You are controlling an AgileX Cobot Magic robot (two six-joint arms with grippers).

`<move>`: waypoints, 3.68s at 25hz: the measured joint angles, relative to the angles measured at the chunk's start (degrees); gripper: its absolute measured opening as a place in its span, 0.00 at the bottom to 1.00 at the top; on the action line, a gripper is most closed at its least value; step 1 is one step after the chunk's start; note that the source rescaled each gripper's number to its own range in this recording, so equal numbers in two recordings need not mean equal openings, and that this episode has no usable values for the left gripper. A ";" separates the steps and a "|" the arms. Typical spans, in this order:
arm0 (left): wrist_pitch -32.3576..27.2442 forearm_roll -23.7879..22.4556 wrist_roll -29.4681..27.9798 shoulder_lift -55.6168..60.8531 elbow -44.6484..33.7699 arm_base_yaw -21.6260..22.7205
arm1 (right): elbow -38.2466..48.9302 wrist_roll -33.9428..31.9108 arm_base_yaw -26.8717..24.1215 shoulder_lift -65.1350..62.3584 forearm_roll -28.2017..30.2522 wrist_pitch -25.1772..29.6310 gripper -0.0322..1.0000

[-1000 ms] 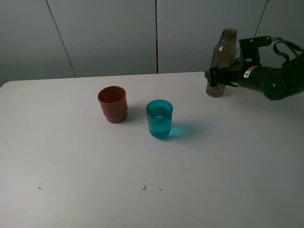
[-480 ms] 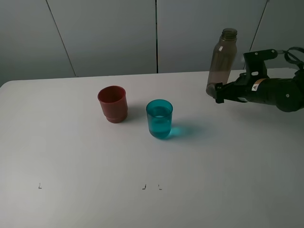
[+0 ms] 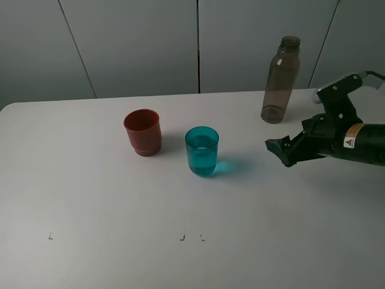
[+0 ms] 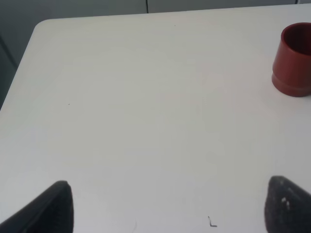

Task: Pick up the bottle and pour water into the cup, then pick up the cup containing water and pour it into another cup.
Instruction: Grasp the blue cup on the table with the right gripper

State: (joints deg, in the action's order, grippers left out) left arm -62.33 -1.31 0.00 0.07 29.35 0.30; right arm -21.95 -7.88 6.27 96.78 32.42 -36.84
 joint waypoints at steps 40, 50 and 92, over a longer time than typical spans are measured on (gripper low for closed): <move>0.00 0.00 0.00 0.00 0.00 0.00 | -7.20 1.67 14.79 21.54 2.55 -21.65 0.98; 0.00 0.00 0.00 0.00 0.00 0.00 | -7.20 -3.22 14.79 21.57 2.55 -23.73 0.98; 0.00 0.00 0.39 0.00 0.00 0.00 | -9.28 -3.11 14.90 18.86 4.51 -20.00 0.98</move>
State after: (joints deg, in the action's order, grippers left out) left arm -62.33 -1.31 0.39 0.07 29.35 0.30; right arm -31.23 -10.98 21.17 115.64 36.93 -56.85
